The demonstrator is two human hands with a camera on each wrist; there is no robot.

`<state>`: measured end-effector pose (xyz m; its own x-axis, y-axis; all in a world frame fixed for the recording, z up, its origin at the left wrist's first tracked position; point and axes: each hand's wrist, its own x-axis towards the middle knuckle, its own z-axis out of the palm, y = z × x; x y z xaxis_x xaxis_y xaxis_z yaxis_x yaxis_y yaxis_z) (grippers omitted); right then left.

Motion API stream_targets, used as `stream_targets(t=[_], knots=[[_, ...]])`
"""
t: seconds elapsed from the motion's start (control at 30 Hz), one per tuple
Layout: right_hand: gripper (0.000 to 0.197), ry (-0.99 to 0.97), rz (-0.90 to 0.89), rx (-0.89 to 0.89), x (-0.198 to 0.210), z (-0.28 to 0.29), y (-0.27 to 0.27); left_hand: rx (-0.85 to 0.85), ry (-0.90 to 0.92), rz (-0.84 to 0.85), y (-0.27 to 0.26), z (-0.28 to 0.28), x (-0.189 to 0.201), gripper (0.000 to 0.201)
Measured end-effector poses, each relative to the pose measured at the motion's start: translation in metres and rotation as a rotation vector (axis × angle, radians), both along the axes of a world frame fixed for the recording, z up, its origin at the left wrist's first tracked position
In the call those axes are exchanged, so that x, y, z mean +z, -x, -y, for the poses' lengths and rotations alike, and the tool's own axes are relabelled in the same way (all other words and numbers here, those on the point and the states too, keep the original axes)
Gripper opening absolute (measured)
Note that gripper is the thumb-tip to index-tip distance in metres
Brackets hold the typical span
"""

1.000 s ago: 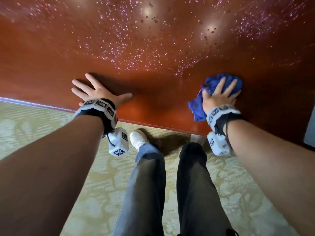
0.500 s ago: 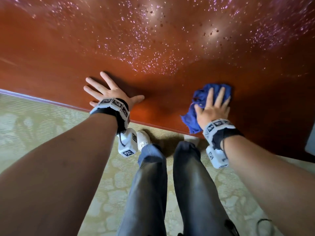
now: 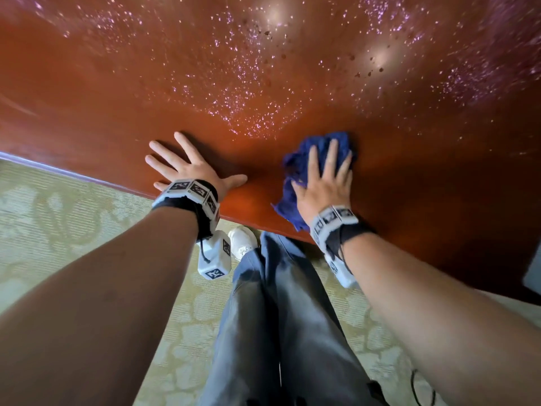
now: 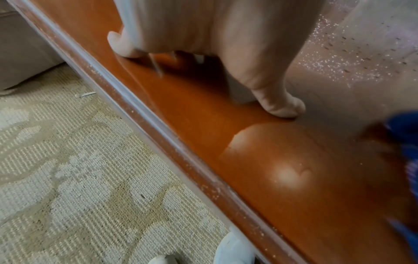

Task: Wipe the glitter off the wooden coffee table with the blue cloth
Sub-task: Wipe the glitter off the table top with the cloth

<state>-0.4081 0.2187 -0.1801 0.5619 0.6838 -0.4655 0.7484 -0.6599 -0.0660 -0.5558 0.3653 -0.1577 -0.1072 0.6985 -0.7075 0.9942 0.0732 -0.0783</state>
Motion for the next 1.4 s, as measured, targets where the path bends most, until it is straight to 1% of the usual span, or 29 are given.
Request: stream_targets(t=[0.07,0.1,0.13,0.2,0.23,0.3,0.37,0.43,0.5,0.57,0.63,0.7,0.77,0.83,0.9,0.97,1.03,1.1,1.17,1.23,1.3,1.37,1.4], knots=[[0.079,0.044,0.011,-0.042,0.001,0.019,-0.021,0.005,0.006,-0.009,0.000,0.000,-0.001,0.149],[0.079,0.076,0.015,-0.086,0.000,0.016,-0.031,0.006,0.009,-0.012,0.000,-0.001,-0.001,0.149],[0.079,0.092,0.021,-0.147,-0.001,0.006,-0.037,0.008,0.014,-0.017,0.000,-0.001,-0.001,0.150],[0.079,0.046,0.034,-0.273,-0.004,-0.028,-0.042,0.009,0.025,-0.027,-0.002,-0.001,-0.001,0.150],[0.080,0.009,0.026,-0.282,-0.006,-0.048,-0.038,0.013,0.026,-0.033,-0.002,-0.002,-0.001,0.150],[0.079,-0.055,0.016,-0.188,-0.011,-0.076,-0.022,0.013,0.018,-0.035,-0.002,-0.001,-0.001,0.149],[0.077,-0.081,0.006,-0.042,-0.011,-0.081,-0.004,0.013,-0.003,-0.020,0.000,0.000,-0.001,0.148],[0.076,-0.072,-0.012,0.079,-0.006,-0.060,0.001,0.016,-0.025,0.005,0.003,0.002,-0.001,0.146],[0.076,-0.030,-0.056,0.154,-0.002,-0.026,-0.010,0.020,-0.042,0.014,0.007,0.001,0.000,0.143],[0.077,0.002,-0.050,0.139,-0.002,0.005,-0.031,0.026,-0.036,0.017,0.011,-0.007,0.000,0.141],[0.079,0.014,-0.014,0.104,-0.001,0.012,-0.046,0.058,-0.027,0.015,0.015,-0.020,0.001,0.142],[0.081,0.047,-0.006,0.027,-0.002,-0.004,-0.049,0.085,-0.021,0.005,0.015,-0.030,0.002,0.143],[0.081,0.075,-0.024,-0.097,-0.003,-0.030,-0.043,0.083,-0.020,-0.002,0.014,-0.034,0.003,0.142],[0.082,0.041,-0.041,-0.162,-0.005,-0.057,-0.031,0.076,-0.022,-0.006,0.013,-0.035,0.004,0.142],[0.082,-0.025,-0.050,-0.113,-0.006,-0.076,-0.012,0.078,-0.012,0.003,0.013,-0.035,0.004,0.142],[0.080,-0.068,-0.053,-0.006,-0.005,-0.083,0.009,0.084,-0.006,0.012,0.014,-0.034,0.004,0.140],[0.076,-0.053,-0.058,0.109,-0.002,-0.075,0.020,0.075,0.003,0.020,0.015,-0.034,0.004,0.137],[0.075,-0.007,-0.081,0.153,0.000,-0.051,0.014,0.055,0.020,0.028,0.019,-0.037,0.005,0.132],[0.078,0.018,-0.058,0.066,0.003,-0.027,0.001,0.029,0.031,0.020,0.031,-0.045,0.006,0.128],[0.080,0.080,-0.032,-0.063,0.006,-0.025,-0.009,0.017,0.025,0.017,0.046,-0.060,0.006,0.129],[0.077,0.134,-0.028,-0.202,0.004,-0.044,-0.011,0.013,0.012,0.021,0.059,-0.078,0.006,0.131],[0.075,0.128,-0.021,-0.394,0.003,-0.078,-0.003,-0.003,-0.002,0.022,0.074,-0.099,0.006,0.132],[0.075,0.110,-0.017,-0.462,0.001,-0.097,0.005,-0.018,-0.011,0.020,0.083,-0.111,0.006,0.133]])
